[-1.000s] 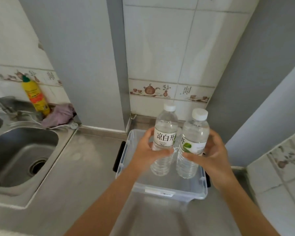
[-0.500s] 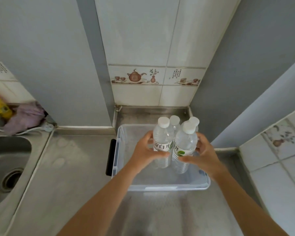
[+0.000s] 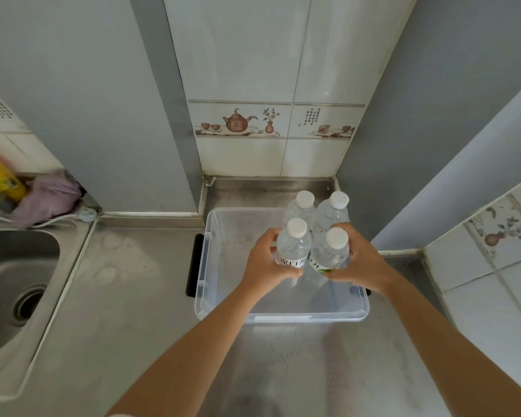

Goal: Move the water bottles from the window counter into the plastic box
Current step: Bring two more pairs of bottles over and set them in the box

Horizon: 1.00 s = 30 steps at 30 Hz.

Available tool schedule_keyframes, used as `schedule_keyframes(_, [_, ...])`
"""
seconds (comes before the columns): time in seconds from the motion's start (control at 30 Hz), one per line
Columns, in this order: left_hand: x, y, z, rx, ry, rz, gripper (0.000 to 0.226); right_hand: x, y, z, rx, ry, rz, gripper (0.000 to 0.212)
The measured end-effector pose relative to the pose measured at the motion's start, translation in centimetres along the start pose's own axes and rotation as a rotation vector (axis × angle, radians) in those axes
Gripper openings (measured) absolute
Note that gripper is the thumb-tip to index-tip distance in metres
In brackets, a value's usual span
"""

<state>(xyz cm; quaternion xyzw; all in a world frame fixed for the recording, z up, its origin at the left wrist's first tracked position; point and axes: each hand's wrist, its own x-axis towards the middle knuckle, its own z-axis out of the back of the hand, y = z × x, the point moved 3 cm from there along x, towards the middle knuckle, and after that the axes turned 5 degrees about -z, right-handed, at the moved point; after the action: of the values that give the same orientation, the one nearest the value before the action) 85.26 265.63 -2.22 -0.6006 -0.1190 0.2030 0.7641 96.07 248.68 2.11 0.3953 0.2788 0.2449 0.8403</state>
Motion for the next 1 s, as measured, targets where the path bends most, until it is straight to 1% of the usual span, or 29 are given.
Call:
schedule_keyframes(0.1, [0.1,0.1,-0.3,0.009,0.003,-0.002,0.071,0.3,0.0,0.3,-0.088,0.058,0.014,0.083])
schedule_keyframes(0.2, [0.0,0.2,-0.3,0.029,0.011,-0.01,0.073,0.2,0.1,0.3,-0.104,0.099,0.036,0.08])
schedule_keyframes(0.27, [-0.1,0.1,-0.3,0.051,0.029,-0.021,0.074,0.0,0.1,0.4,-0.118,0.096,0.042,0.077])
schedule_keyframes(0.3, [-0.2,0.0,-0.2,0.06,0.038,-0.023,0.075,-0.2,0.2,0.5,-0.129,0.071,0.044,0.076])
schedule_keyframes(0.37, [-0.3,-0.8,0.2,0.085,0.04,-0.03,0.079,-0.8,0.6,1.3,-0.112,-0.031,0.057,0.075])
schedule_keyframes(0.47, [-0.6,-2.9,1.4,0.132,0.028,-0.131,0.084,-1.6,2.0,3.1,-0.028,-0.177,0.113,0.065])
schedule_keyframes(0.6, [-0.4,-6.6,2.9,0.149,0.022,-0.253,0.062,-2.0,4.1,4.0,-0.139,-0.297,0.189,0.046])
schedule_keyframes(0.67, [0.1,-8.0,3.1,0.257,0.058,-0.311,0.054,-2.1,4.5,4.0,-0.147,-0.347,0.196,0.042])
schedule_keyframes(0.73, [0.4,-8.9,3.1,0.373,0.095,-0.356,0.053,-2.2,4.6,3.9,-0.205,-0.367,0.207,0.043])
schedule_keyframes(0.87, [0.8,-9.6,2.6,0.589,0.149,-0.433,0.049,-2.0,5.1,3.6,-0.346,-0.329,0.285,0.037])
schedule_keyframes(1.0, [0.7,-9.8,1.9,0.619,0.128,-0.488,0.033,-1.3,5.6,4.0,-0.316,-0.197,0.356,0.032])
